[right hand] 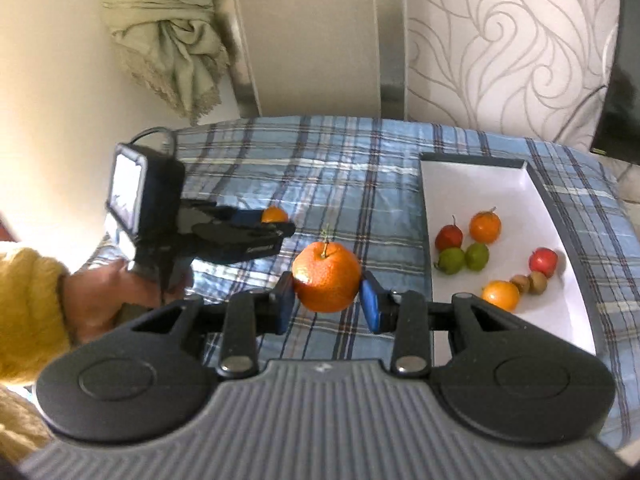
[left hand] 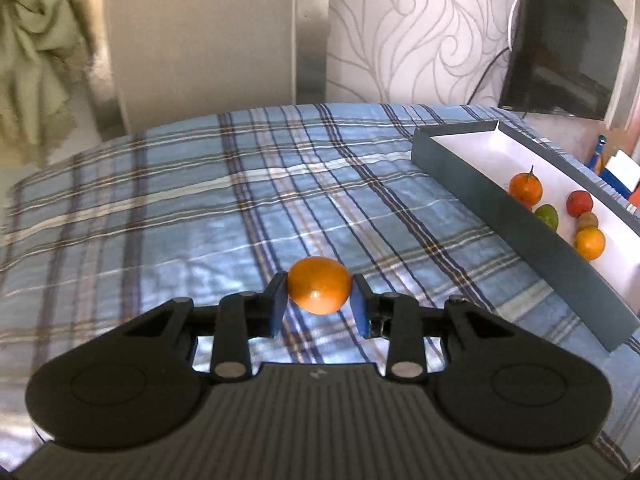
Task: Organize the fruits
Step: 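Close the left gripper on the last orange while the right holds its orange, then carry both held oranges over the white tray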
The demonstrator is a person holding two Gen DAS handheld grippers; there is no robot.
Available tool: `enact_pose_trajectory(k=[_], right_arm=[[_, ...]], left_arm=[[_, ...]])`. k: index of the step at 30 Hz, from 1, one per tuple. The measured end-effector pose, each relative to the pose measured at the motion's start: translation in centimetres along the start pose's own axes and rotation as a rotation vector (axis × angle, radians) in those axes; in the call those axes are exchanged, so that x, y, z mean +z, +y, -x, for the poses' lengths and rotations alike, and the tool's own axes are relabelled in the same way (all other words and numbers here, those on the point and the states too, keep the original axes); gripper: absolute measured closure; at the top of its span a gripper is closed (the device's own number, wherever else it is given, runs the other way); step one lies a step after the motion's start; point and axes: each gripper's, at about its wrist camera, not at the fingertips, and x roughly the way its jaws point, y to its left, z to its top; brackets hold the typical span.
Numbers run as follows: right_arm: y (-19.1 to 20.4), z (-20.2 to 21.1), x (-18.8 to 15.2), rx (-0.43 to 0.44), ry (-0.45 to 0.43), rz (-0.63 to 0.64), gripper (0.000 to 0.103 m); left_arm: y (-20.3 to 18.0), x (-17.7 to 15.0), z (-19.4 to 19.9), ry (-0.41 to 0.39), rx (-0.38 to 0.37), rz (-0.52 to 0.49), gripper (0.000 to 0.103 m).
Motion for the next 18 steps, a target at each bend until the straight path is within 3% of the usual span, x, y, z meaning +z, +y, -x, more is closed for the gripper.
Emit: enact_pose_trajectory(k=[12,18], right_arm=[[-1.5,1.9,-1.6,0.141,-0.017,0.085,0.065],[-1.9,3.3,-2.4,0.171,-0.036,0.116,0.065]], left_arm=[[-2.9,-2.0,7.0,-0.050,0.161,0.077,0.064],[-4.1,-3.6,9.0,-0.059,0.208,0.102,0.064]])
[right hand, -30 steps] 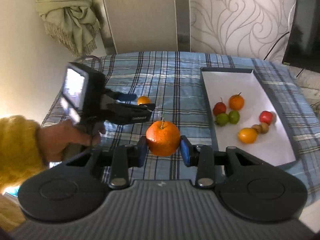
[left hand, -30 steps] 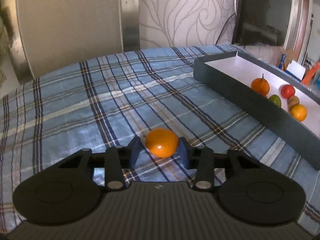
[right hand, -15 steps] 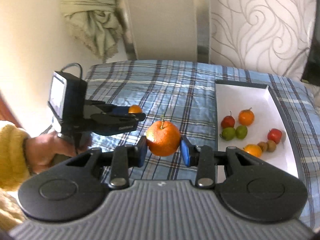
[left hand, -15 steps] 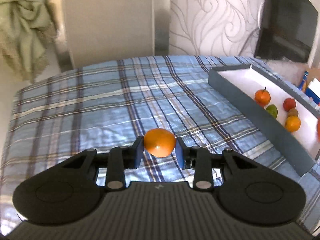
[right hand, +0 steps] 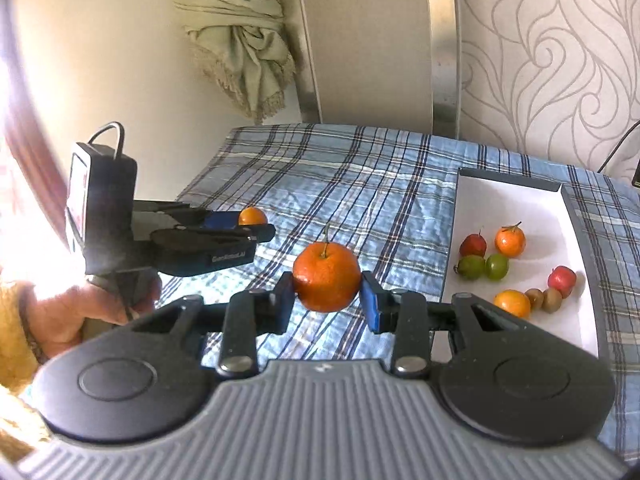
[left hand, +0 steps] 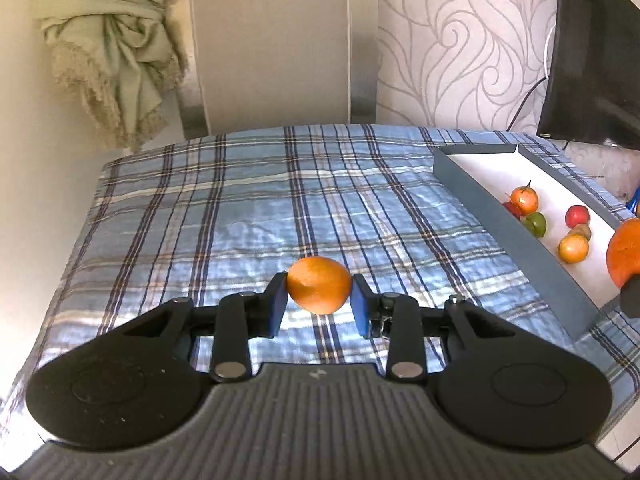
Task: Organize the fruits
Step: 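Carry both held oranges over the white tray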
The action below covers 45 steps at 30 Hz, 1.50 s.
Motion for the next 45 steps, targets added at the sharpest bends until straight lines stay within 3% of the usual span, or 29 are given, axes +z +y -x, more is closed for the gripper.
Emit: enact_pose_trajectory(k=[8,20,27,38,45], right_arm=[[-0.1,1.2,-1.5,0.010,0.012,0.018,0.065],[-1.1,2.4,-2.9,0.063,0.010,0.016,0.065],[-2.3,4.4,-2.8,0.089,-0.035,0.024,0.065],[-5.0,6.7,-3.1,0.020,-0.073,-0.013,0.065],[-6.9,7.6,-3.3,-0.074,-0.102,-0.067,0.065]], left_arm=[[-0.2,-1.8,0.7,0.035,0.035,0.057,0.064],[-0.9,-0.8,0.9,0.054,0.098,0.081,0.064],[-2.9,0.9,1.9,0.030,0.119,0.059,0.064],[-5.7,3.3,0.0,0.008,0.060,0.023,0.064],[-7.6,4.5,-1.0,-0.008,-0.020,-0.004,0.064]])
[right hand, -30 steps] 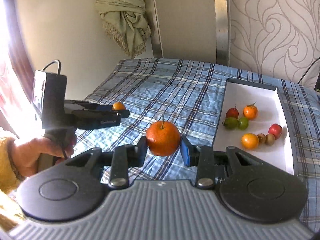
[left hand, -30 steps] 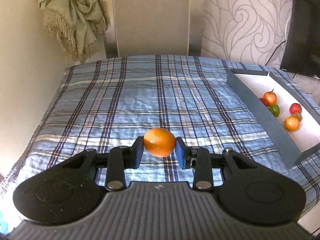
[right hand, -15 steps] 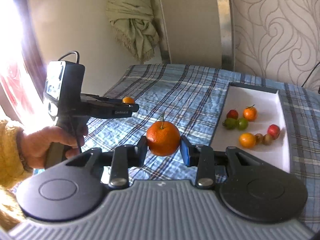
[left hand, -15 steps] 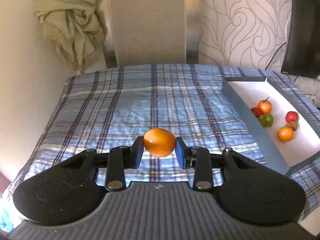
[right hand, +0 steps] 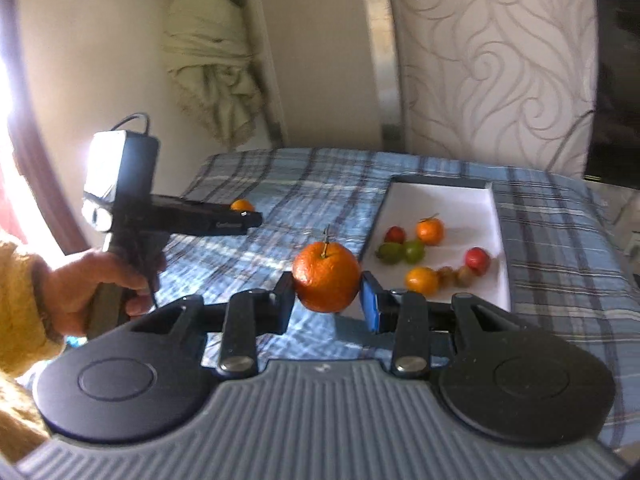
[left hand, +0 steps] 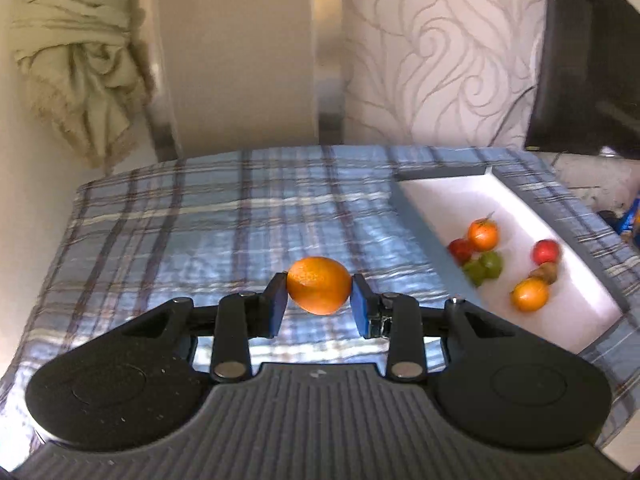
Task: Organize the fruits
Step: 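Carry both held oranges over the white tray, then open both grippers to drop the oranges into the tray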
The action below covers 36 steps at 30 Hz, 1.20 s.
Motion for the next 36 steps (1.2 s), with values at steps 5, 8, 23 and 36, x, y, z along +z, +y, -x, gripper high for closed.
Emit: enact_pose_trajectory(k=[5,8,23,36], right_arm=[[-2.8,-1.8,-0.2,-0.101,0.038,-0.052,0.065],[-4.5,-3.8,-0.5,-0.145,0.070,-0.058,0.065],[-8.2,-10.1,-2.4,-0.214,0.186,-0.065,0.063],[-7.4,-3.2,-1.2,-0.229,0.119,-0.010,0.038]], left_arm=[[-2.1,0.7,0.2,-0.011,-0.072,-0.007,0.064],[-3.2,0.6,1.1,-0.011,-0.106,-0.026,0.064],[-8.7,0.1,1.1,0.005,-0.235,-0.132,0.064],[-13.8,-0.1,-5.7,0.024,-0.288,-0.201,0.049]])
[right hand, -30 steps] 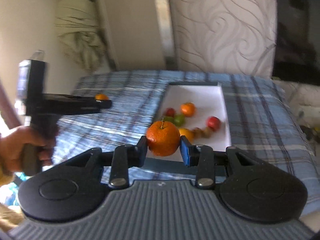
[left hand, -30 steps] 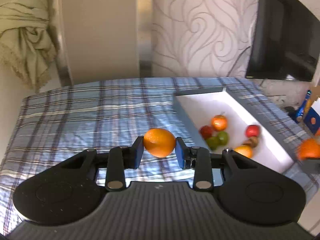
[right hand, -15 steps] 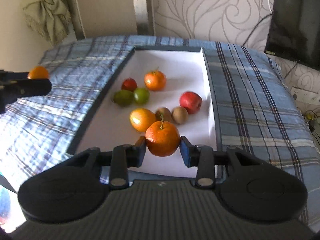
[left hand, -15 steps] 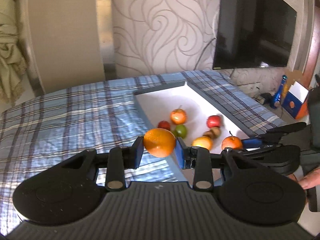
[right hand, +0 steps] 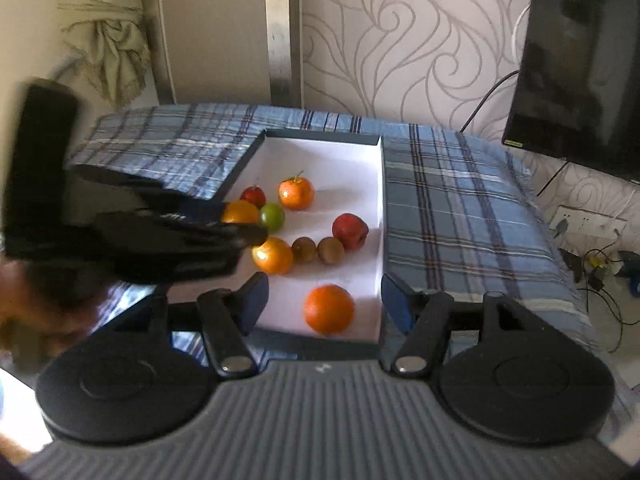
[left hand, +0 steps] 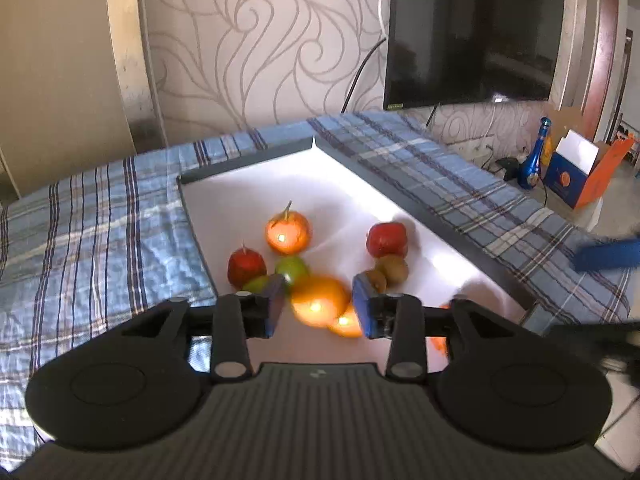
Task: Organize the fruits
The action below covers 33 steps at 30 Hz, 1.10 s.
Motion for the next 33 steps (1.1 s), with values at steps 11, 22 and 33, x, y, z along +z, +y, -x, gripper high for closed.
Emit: enact_pose_trajectory(k=[11,22,33], right_arm=[[-0.4,4.7,-1.8,0.083,-0.048,-0.233,0.038],[3.9,6.4,0.2,0.040,-0.057,-0.223,0.038],[7.1,8.9,-1.4,-0.094,0.035,-0.317,0.038]], left_arm=[[0.1,0.4,5.0,-0.096,0.074,-0.091,0.004],[4.1,4.2,12.3,-0.329,0.196,-0.047,0.000],[5.8,3.6,12.0,-0.176,0.047,0.079,0.000]])
